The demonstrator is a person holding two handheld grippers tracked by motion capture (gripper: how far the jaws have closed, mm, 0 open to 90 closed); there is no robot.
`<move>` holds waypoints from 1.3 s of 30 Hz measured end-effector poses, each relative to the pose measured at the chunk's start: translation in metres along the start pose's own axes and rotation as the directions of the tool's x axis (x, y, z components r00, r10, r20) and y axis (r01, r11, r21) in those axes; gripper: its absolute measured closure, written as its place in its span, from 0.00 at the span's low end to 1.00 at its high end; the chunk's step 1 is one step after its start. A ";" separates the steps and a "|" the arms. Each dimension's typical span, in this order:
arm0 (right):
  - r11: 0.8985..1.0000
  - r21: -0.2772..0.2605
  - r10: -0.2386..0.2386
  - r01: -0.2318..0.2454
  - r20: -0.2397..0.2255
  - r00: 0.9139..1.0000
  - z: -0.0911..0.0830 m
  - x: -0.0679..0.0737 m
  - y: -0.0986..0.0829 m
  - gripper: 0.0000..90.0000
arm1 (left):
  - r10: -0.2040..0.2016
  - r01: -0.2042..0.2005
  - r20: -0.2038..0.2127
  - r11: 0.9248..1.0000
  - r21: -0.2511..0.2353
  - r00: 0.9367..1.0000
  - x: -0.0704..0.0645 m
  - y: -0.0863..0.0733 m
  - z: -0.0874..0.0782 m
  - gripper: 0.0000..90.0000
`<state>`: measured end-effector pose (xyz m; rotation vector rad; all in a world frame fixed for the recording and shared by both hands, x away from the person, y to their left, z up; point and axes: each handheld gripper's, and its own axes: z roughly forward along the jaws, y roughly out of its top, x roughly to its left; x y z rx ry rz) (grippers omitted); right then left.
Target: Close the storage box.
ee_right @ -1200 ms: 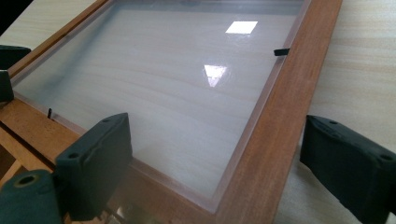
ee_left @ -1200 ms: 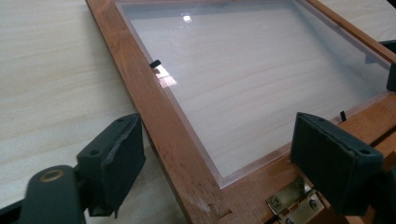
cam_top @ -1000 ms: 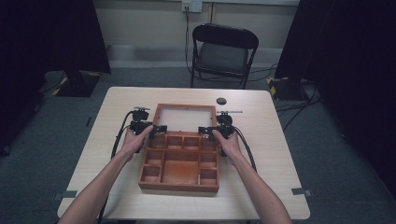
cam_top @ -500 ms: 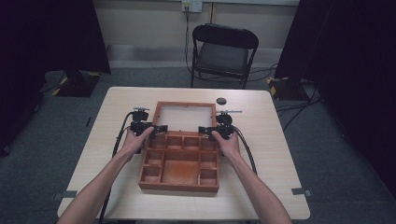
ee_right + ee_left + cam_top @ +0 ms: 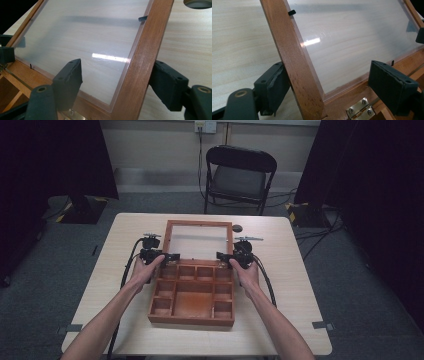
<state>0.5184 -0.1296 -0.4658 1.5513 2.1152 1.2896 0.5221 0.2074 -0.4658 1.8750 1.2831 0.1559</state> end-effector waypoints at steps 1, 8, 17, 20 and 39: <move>1.000 -0.004 0.001 -0.001 0.000 1.000 -0.001 0.000 0.000 0.31 | 0.000 0.000 0.000 1.000 0.000 1.000 0.000 0.000 0.000 0.20; 1.000 -0.030 0.006 -0.007 -0.026 1.000 -0.010 0.002 0.006 0.30 | 0.016 -0.016 -0.008 0.999 -0.041 1.000 -0.003 0.004 -0.011 0.25; 0.998 -0.062 -0.017 0.014 -0.045 0.999 -0.020 0.007 0.010 0.30 | 0.030 -0.028 0.026 0.997 -0.078 0.999 -0.003 0.004 -0.020 0.27; 0.998 -0.069 -0.014 0.011 -0.050 0.999 -0.022 0.007 0.011 0.30 | 0.030 -0.027 0.035 0.996 -0.083 0.999 -0.003 0.005 -0.022 0.27; 0.992 -0.117 -0.049 0.042 -0.058 0.997 -0.042 0.009 0.011 0.51 | 0.092 -0.088 0.031 0.990 -0.113 0.995 -0.004 0.004 -0.045 0.47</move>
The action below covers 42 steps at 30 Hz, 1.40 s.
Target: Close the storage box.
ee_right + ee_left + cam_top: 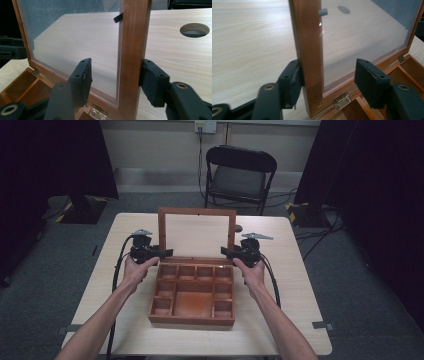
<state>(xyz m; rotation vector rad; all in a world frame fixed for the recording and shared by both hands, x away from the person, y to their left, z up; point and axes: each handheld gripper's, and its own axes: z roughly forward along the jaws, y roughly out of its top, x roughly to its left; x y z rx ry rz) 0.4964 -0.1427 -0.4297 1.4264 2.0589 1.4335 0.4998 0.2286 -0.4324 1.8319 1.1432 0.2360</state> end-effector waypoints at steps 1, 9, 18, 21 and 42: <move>1.000 -0.004 -0.007 0.007 -0.003 1.000 -0.001 0.000 0.000 0.52 | 0.005 -0.005 0.003 1.000 -0.003 1.000 0.001 0.000 -0.001 0.47; 1.000 0.009 -0.026 0.026 -0.003 1.000 -0.006 0.003 0.001 0.54 | 0.012 -0.012 0.008 1.000 -0.021 1.000 0.001 0.000 -0.007 0.55; 1.000 0.008 -0.030 0.030 -0.020 0.999 -0.013 0.007 0.001 0.54 | 0.025 -0.024 0.025 0.999 -0.039 0.999 -0.001 -0.001 -0.017 0.59; 1.000 0.007 -0.030 0.030 -0.030 0.999 -0.016 0.008 0.000 0.54 | 0.022 -0.019 0.051 0.998 -0.052 0.998 0.001 0.000 -0.021 0.61; 0.998 0.038 -0.042 0.044 -0.048 0.998 -0.021 0.018 -0.003 0.42 | 0.038 -0.033 0.082 0.998 -0.052 0.996 -0.005 -0.004 -0.037 0.56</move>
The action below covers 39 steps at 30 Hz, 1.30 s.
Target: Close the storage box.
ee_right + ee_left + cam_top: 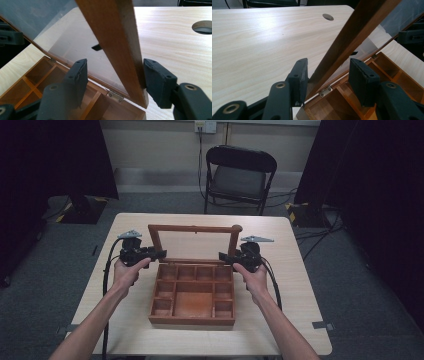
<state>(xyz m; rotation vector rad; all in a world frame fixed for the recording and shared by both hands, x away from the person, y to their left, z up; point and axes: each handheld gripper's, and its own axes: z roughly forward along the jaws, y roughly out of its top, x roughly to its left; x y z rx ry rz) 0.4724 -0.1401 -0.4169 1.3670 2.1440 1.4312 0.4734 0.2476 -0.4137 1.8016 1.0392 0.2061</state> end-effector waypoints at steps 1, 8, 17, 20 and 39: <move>1.000 0.001 -0.002 0.002 0.003 1.000 0.000 0.001 0.000 0.42 | 0.002 -0.002 -0.006 1.000 -0.001 1.000 -0.001 0.000 -0.002 0.56; 1.000 0.012 -0.009 0.009 0.007 1.000 -0.001 0.004 -0.001 0.39 | 0.021 -0.021 -0.004 1.000 -0.009 1.000 -0.006 -0.001 -0.003 0.54; 1.000 0.013 0.005 -0.005 0.003 1.000 -0.005 0.007 -0.005 0.34 | 0.042 -0.042 -0.007 0.999 -0.007 0.999 -0.015 -0.003 -0.007 0.48; 1.000 0.019 0.012 -0.012 0.002 1.000 -0.009 0.009 -0.007 0.32 | 0.061 -0.061 -0.012 0.998 0.001 0.998 -0.018 -0.005 -0.009 0.46; 0.999 0.040 0.006 -0.006 0.020 1.000 -0.040 0.010 -0.024 0.23 | 0.046 -0.046 -0.019 0.998 0.050 0.999 -0.031 -0.016 -0.017 0.26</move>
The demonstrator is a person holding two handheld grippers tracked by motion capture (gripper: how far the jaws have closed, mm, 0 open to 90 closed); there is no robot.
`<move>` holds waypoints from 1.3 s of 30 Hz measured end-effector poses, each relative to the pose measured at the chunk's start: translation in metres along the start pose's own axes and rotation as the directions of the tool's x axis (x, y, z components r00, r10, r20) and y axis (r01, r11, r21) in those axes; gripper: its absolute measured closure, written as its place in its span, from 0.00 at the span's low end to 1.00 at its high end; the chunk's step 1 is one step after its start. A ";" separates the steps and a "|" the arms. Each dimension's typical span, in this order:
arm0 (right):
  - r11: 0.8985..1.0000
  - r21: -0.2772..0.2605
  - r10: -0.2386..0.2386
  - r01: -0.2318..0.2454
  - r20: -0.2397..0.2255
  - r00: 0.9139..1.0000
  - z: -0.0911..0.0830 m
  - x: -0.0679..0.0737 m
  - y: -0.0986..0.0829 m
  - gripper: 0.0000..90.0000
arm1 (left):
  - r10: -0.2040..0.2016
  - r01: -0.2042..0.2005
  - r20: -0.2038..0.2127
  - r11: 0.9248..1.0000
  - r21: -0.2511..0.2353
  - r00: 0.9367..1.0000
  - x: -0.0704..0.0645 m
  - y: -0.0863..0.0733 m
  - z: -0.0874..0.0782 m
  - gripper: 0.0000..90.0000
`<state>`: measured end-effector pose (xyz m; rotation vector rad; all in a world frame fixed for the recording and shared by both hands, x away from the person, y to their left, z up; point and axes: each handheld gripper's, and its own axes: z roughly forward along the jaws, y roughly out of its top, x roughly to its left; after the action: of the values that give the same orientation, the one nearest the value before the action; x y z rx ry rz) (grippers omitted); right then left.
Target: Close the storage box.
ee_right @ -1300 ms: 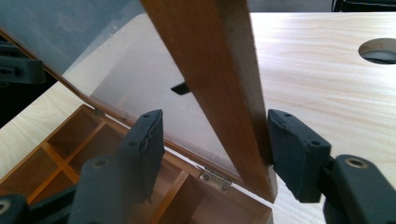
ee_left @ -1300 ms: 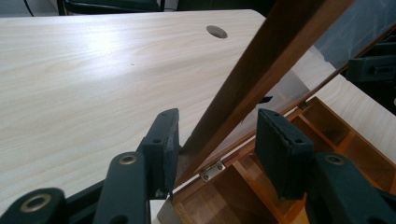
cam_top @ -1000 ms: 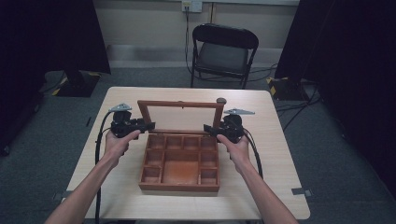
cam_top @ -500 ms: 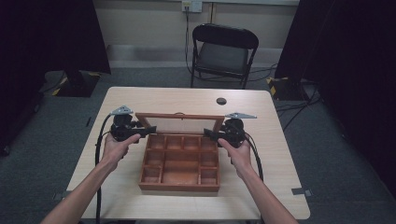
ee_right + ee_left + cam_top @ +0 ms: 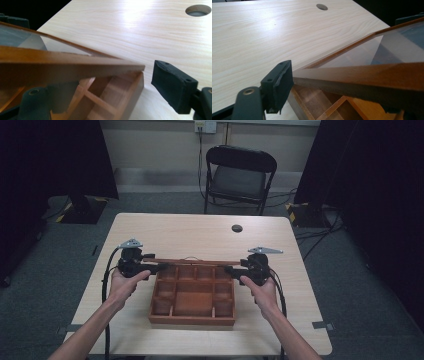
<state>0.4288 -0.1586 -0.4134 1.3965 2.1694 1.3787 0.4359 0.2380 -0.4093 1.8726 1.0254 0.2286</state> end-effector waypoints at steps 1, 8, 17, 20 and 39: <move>1.000 0.005 0.000 0.000 -0.001 1.000 -0.002 0.000 -0.002 0.23 | 0.010 -0.010 -0.006 1.000 0.004 1.000 -0.001 0.000 -0.001 0.25; 1.000 0.025 0.012 -0.011 -0.034 0.999 -0.019 -0.009 -0.010 0.26 | 0.020 -0.020 -0.006 1.000 -0.009 1.000 -0.004 -0.004 -0.004 0.21; 0.998 0.063 -0.030 0.031 -0.014 0.999 -0.026 -0.012 -0.008 0.33 | 0.020 -0.020 0.008 1.000 -0.008 1.000 -0.003 -0.012 -0.004 0.18; 0.998 0.059 -0.022 0.022 -0.011 1.000 -0.029 -0.013 -0.009 0.33 | 0.036 -0.036 0.002 0.999 -0.011 0.999 -0.004 -0.012 -0.008 0.18; 0.999 -0.007 -0.051 0.051 -0.038 0.998 -0.049 -0.006 0.013 0.47 | 0.044 -0.044 0.005 0.999 -0.028 0.999 -0.009 -0.022 -0.021 0.19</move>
<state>0.4104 -0.1905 -0.3781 1.3137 2.2071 1.4039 0.4061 0.2492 -0.4139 1.8708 0.9728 0.2627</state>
